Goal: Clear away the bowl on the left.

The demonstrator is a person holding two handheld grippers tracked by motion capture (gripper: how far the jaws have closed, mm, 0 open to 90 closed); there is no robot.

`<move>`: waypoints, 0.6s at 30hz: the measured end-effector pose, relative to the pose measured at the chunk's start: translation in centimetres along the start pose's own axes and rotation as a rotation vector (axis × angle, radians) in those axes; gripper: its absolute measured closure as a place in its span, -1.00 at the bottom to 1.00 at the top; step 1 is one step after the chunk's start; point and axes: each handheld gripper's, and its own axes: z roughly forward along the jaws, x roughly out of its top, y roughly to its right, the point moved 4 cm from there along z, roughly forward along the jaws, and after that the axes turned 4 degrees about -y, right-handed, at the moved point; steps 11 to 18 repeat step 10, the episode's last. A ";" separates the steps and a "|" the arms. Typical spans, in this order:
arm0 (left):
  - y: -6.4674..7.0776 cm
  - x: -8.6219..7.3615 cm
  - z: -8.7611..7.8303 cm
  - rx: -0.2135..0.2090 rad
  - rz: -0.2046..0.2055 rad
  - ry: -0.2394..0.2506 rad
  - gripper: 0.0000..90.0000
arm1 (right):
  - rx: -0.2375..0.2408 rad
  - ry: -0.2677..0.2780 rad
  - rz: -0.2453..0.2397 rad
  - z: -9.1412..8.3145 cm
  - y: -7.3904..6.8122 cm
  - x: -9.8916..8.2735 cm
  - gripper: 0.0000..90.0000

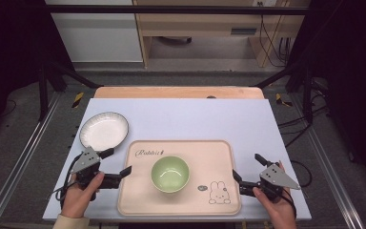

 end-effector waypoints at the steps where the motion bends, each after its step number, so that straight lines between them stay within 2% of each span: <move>1: -0.3 -0.3 -0.1 0.004 -0.006 0.006 -0.89 | 0.000 -0.001 0.000 0.0 0.0 0.0 -0.90; 5: -1.2 -1.0 -0.1 0.015 -0.015 0.021 -0.88 | 0.001 -0.002 -0.003 0.0 0.0 0.0 -0.90; 8: -1.7 -1.9 0.1 0.003 -0.029 0.050 -0.89 | 0.002 0.000 -0.003 0.0 0.0 0.0 -0.90; 18: -1.8 -2.0 0.1 -0.001 -0.027 0.058 -0.88 | 0.002 0.000 -0.003 0.0 0.0 0.0 -0.90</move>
